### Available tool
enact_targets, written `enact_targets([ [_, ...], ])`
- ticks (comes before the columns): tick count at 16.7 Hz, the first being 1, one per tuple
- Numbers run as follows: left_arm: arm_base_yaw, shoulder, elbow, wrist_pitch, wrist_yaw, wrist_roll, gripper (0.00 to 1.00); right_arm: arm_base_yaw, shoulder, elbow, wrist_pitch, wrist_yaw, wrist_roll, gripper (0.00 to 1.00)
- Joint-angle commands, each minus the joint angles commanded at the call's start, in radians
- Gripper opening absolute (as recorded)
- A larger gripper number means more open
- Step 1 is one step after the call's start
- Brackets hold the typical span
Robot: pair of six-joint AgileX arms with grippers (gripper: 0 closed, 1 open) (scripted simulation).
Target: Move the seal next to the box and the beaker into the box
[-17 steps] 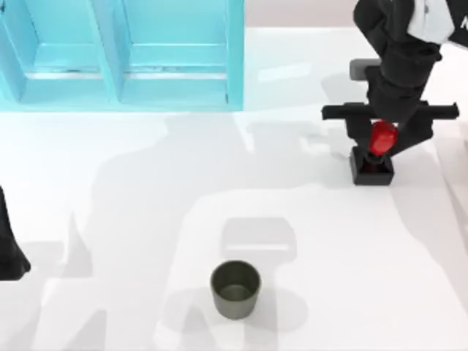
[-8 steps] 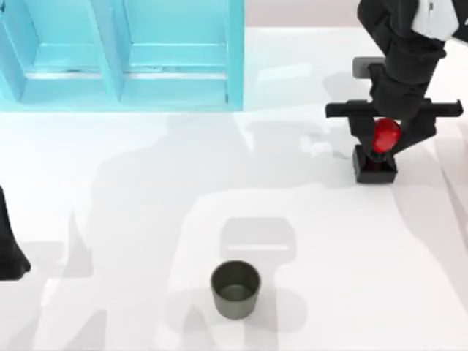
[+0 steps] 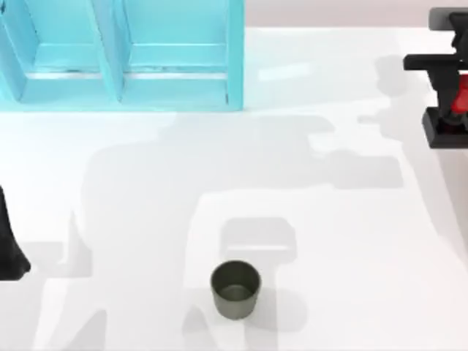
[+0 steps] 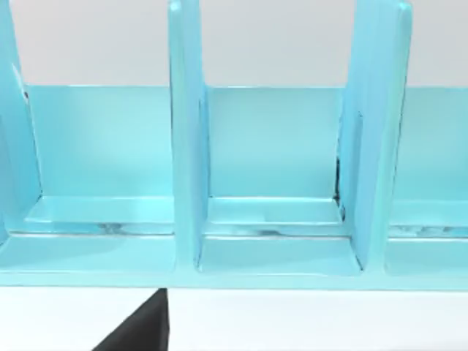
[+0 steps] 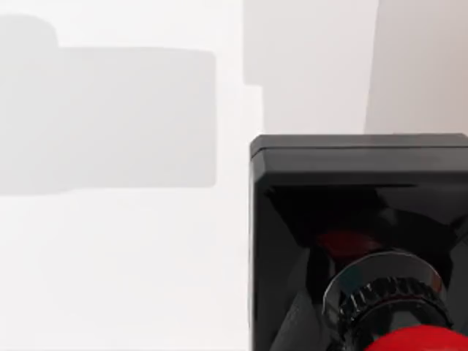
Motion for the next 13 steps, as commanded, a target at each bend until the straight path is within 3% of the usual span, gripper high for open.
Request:
enact_targets([
  [7,0.000,0.000,0.000,0.000,0.000,0.000,1.00,-0.026,-0.010,0.030,-0.035,0.001,-0.029,0.00],
  [13,0.000,0.000,0.000,0.000,0.000,0.000,1.00,0.028,-0.173,-0.165,-0.005,0.001,0.019,0.00],
])
